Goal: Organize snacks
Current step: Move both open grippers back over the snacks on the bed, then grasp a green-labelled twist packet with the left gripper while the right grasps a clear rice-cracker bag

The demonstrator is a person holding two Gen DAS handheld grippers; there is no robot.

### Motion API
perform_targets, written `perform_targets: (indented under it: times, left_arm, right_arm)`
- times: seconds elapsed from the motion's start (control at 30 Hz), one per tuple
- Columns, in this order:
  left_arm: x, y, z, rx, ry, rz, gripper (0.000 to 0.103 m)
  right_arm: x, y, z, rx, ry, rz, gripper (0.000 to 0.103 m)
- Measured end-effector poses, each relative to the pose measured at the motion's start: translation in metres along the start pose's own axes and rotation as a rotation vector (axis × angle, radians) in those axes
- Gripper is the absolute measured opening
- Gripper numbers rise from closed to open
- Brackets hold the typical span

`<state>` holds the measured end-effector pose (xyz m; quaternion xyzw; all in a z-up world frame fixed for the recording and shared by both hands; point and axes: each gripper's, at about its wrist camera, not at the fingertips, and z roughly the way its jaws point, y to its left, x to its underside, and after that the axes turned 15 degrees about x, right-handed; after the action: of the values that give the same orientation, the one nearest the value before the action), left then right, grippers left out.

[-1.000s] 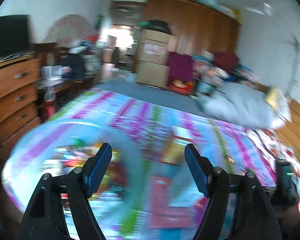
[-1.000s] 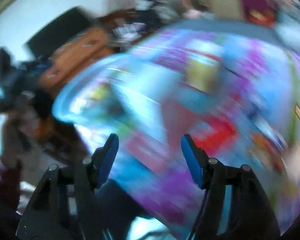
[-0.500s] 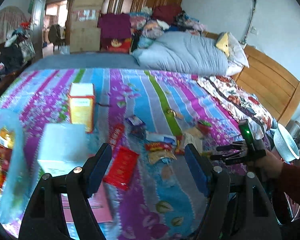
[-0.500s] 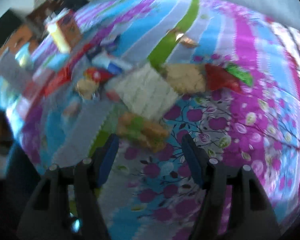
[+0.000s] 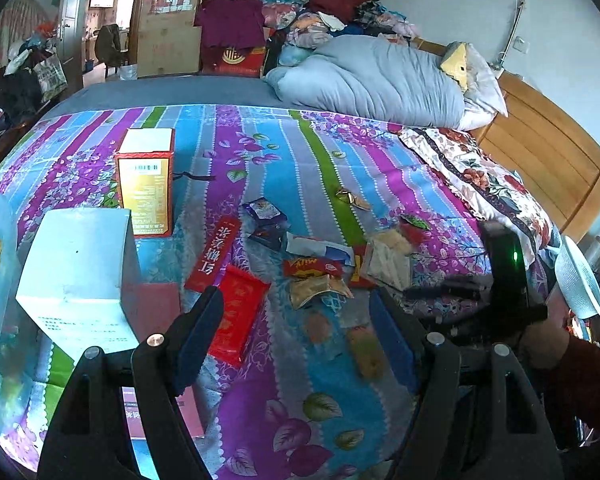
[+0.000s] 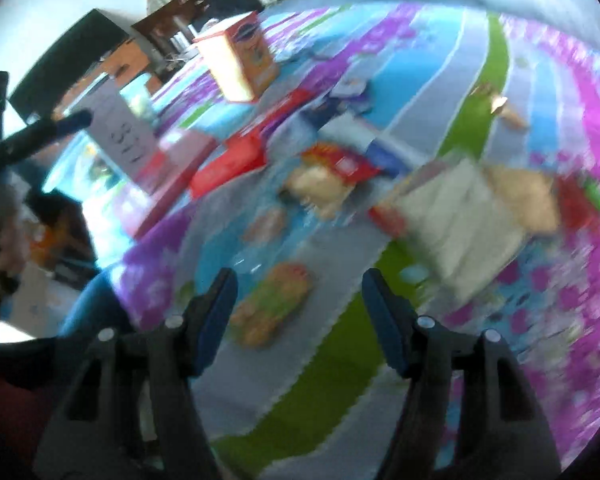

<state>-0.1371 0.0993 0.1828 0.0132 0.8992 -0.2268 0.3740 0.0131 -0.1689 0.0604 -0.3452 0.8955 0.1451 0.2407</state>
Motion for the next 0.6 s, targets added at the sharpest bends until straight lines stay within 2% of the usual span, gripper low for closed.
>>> perform_targets:
  times: [0.13, 0.23, 0.33, 0.37, 0.43, 0.5, 0.6]
  left_arm:
    - [0.004, 0.005, 0.000, 0.002, 0.008, -0.015, 0.076]
    - [0.005, 0.008, 0.003, 0.008, 0.016, -0.026, 0.076]
    - [0.004, 0.007, 0.006, 0.015, 0.018, -0.025, 0.076]
    - [0.003, 0.007, 0.007, 0.017, 0.019, -0.025, 0.076]
    - [0.002, 0.006, 0.010, 0.029, 0.025, -0.030, 0.076]
    - [0.003, 0.005, 0.013, 0.037, 0.032, -0.033, 0.076]
    - [0.004, 0.000, 0.016, 0.046, 0.039, -0.030, 0.076]
  right_arm:
    - [-0.012, -0.025, 0.002, 0.148, -0.020, -0.045, 0.066]
    - [-0.021, -0.046, 0.020, 0.212, 0.035, -0.115, 0.076]
    - [-0.034, -0.045, 0.043, 0.265, 0.103, -0.245, 0.077]
    - [-0.035, -0.045, 0.046, 0.278, 0.109, -0.274, 0.077]
    - [-0.038, -0.045, 0.055, 0.253, 0.144, -0.310, 0.087]
    - [-0.040, -0.040, 0.066, 0.218, 0.184, -0.342, 0.087]
    - [-0.038, -0.033, 0.076, 0.244, 0.203, -0.381, 0.090]
